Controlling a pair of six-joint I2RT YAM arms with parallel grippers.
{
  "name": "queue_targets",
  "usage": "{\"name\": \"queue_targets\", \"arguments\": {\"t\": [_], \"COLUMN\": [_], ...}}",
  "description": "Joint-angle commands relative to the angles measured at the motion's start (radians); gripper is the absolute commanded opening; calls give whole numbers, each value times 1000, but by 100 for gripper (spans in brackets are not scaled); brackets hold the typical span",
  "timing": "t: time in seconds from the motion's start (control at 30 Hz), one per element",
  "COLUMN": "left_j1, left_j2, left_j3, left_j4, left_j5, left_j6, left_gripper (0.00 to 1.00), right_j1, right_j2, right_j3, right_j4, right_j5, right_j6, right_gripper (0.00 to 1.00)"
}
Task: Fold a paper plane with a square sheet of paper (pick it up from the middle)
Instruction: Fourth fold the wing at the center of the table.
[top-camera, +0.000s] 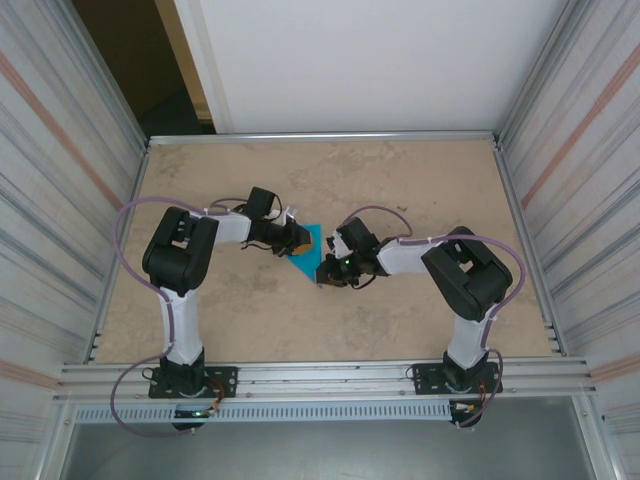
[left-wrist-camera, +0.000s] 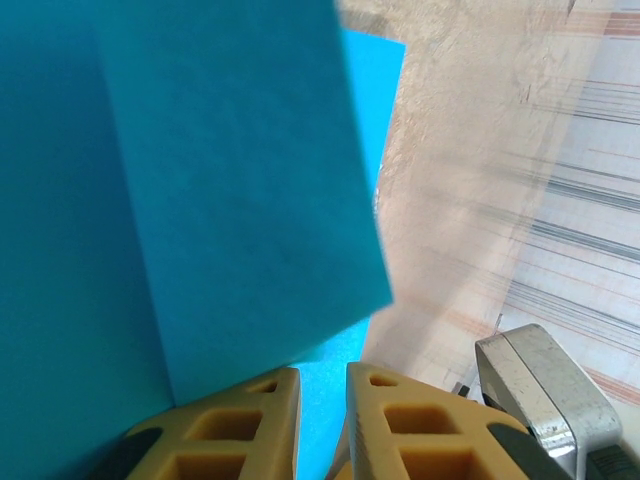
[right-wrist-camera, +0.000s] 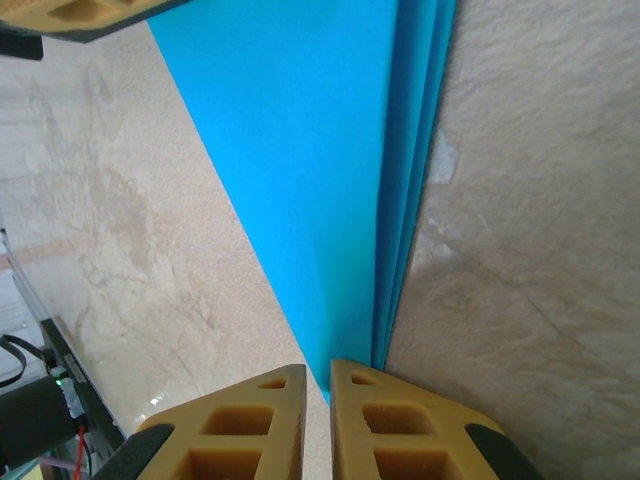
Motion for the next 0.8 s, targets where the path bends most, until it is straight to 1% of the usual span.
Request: {"name": "queue_targets", "arguments": {"t": [0.0,0.33,0.4,0.6,0.67,0.77], "left_j1": [5,6,5,3,3,1], "left_j2": [50,56,56,53,54,56], "left_j3": [1,10,11,12,13,16], "left_j4": [-88,-103,-102,-106,-106,-108], "left_j5": [-86,-91,-89,-87,-87,-87], "left_j6": [19,16,16,14,12,10], "left_gripper": [20,20,20,20,20,20], "right_j1": [22,22,22,18,13,14], "right_j2": [-31,12,-7,-144,-151,-113], "right_j3": [-13,-11,-9,-5,6,40], "right_j4": [-95,-123,-126,-83,-77,-71], "right_j5": [0,42,43,65,85,92], "right_j6": [-33,-31,-30,-22,-15,-9], "right_gripper": [13,13,12,15,15,14]}}
